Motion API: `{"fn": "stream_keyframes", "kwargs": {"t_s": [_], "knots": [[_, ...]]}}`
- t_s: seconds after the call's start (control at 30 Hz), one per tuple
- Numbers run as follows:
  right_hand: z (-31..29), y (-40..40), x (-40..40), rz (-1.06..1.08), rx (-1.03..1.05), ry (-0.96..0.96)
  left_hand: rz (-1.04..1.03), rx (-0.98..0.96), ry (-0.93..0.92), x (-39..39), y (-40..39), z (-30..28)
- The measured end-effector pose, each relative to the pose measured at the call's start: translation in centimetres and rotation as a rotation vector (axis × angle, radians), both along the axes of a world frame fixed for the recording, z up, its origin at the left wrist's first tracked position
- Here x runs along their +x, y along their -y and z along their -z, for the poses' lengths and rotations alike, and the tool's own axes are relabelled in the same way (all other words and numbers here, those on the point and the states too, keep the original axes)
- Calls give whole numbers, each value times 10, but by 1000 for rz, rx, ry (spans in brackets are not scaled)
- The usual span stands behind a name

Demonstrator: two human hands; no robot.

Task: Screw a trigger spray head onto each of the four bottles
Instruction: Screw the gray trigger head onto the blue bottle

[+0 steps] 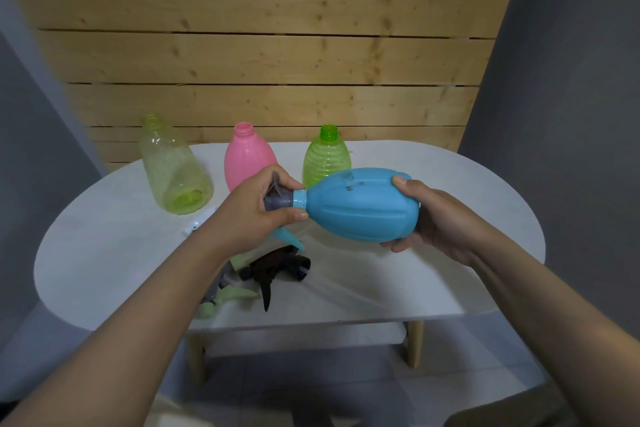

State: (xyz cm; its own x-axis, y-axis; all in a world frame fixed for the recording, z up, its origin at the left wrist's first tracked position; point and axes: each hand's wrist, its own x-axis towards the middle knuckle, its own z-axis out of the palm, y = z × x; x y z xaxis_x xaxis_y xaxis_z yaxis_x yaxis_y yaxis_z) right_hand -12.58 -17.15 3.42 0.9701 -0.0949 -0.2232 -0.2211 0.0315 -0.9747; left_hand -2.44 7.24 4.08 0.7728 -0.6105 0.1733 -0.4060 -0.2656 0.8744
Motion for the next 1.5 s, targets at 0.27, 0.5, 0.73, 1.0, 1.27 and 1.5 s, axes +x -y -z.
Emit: {"fn": "stream_keyframes", "kwargs": {"t_s": [0.27, 0.5, 0.73, 1.0, 1.27, 1.5], "knots": [[-10, 1, -7, -61, -589, 157, 27, 26, 29, 2, 8, -12], [-10, -15, -3, -120, -879, 214, -1, -87, 32, -4, 28, -15], [-3, 21, 16, 241, -442, 245, -195, -136, -68, 6, 38, -5], [24, 47, 50, 456, -395, 238, -182, -33, -114, 9, 51, 9], [36, 62, 72, 408, -357, 234, -242, -39, -100, 19, 66, 14], [40, 66, 79, 379, -352, 201, -246, -53, -64, 21, 73, 19]]}}
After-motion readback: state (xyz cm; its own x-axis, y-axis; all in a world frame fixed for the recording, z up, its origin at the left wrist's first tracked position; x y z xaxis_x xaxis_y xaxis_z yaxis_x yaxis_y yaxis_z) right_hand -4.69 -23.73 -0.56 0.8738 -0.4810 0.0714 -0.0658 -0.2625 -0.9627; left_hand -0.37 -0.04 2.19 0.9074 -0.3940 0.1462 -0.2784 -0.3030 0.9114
